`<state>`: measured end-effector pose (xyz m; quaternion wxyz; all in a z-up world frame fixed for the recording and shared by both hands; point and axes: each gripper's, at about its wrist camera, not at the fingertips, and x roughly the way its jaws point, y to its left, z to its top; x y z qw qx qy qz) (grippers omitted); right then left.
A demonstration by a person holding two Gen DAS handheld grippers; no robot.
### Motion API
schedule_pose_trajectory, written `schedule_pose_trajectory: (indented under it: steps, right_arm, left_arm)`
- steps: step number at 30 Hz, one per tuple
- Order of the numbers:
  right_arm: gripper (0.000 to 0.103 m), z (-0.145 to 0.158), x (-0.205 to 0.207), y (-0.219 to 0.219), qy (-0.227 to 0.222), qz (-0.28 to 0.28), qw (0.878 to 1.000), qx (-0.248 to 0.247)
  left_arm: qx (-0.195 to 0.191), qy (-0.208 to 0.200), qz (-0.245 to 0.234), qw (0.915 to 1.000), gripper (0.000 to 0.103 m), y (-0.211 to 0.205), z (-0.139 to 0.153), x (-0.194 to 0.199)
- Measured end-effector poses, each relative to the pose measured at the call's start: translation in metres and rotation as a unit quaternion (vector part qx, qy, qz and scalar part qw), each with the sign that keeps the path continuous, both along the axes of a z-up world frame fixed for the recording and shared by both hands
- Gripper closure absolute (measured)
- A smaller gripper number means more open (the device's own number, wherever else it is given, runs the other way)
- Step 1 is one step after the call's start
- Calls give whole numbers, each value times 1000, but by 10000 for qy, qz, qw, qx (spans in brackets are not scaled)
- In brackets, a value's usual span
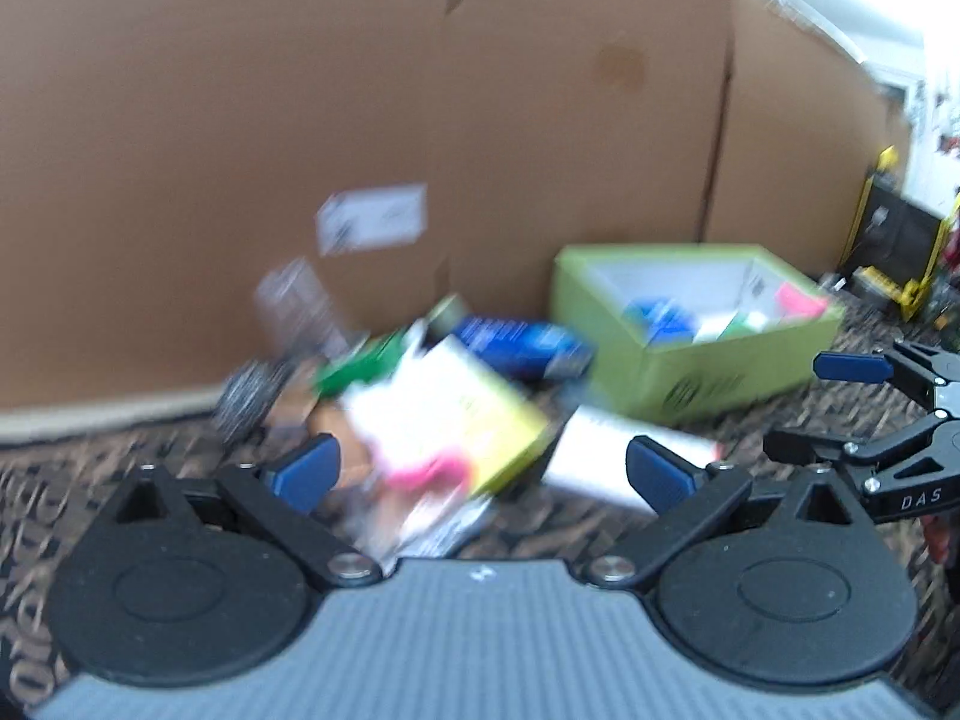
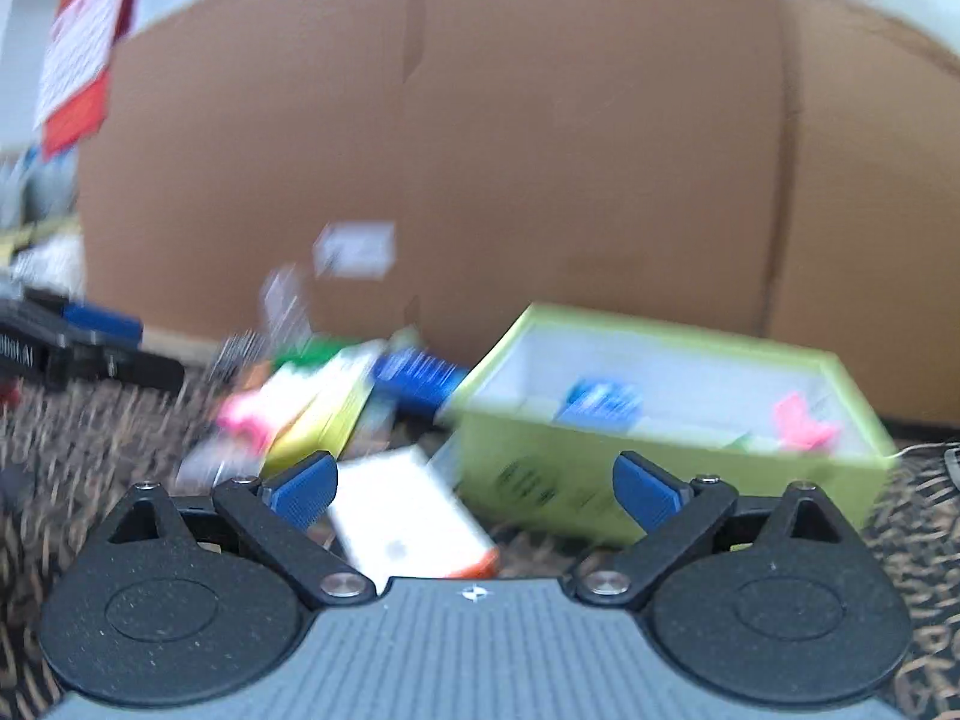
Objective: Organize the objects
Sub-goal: 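Grasp the tan medicine box with left tool while right grasps white box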
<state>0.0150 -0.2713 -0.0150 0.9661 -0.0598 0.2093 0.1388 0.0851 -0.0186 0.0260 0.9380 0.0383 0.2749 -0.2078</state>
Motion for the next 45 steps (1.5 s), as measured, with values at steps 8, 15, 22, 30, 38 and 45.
schedule_pose_trajectory:
  steps: [8, 15, 22, 30, 38, 45]
  right_arm:
    - [3, -23, 36, 25, 422, 415, 9978, -286]
    - [3, -34, 59, 15, 783, 317, 9964, -44]
    - [27, -39, 35, 7, 990, 237, 9944, 269]
    - [26, -39, 0, 18, 1048, 435, 9930, 332]
    - [23, -39, 6, 33, 962, 498, 9940, 120]
    - [28, -38, -6, 24, 1050, -90, 9944, 123]
  left_arm:
    - [-77, 505, 170, 9986, 0, 44, -31, 4]
    - [-229, 628, 169, 9976, 0, 29, -37, 34]
    - [-401, 724, 514, 9952, 12, 38, -44, 77]
    - [-162, 877, 577, 9943, 31, 25, -57, 111]
    - [57, 893, 502, 9947, 68, 17, -62, 119]
    - [333, 1049, 14, 9939, 71, 32, -55, 72]
